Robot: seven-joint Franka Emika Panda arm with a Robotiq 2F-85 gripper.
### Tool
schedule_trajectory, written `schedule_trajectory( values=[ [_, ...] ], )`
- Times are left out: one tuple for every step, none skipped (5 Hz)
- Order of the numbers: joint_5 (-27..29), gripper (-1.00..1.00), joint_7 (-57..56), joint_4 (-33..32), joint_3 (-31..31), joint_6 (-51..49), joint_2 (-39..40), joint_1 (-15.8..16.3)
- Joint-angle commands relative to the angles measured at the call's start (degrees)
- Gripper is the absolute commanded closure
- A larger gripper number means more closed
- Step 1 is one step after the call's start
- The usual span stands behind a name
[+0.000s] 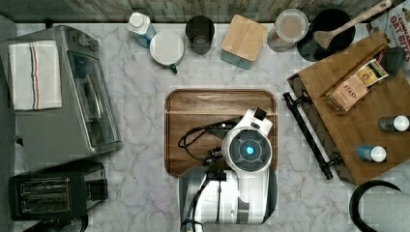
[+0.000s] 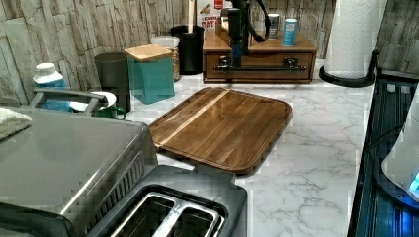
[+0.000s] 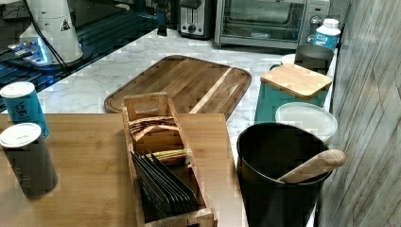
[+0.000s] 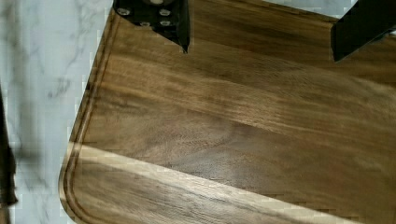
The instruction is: Open the drawer.
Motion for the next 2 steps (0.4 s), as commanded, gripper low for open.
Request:
schedule_trajectory(
  values=[
    [-1.4, -1.0, -19.2, -2.1, -9.1, 10.5, -0.1, -3.8],
    [-0.8, -1.0, -26.3, -2.3, -12.0, 14.0, 1.6, -3.5]
  ],
)
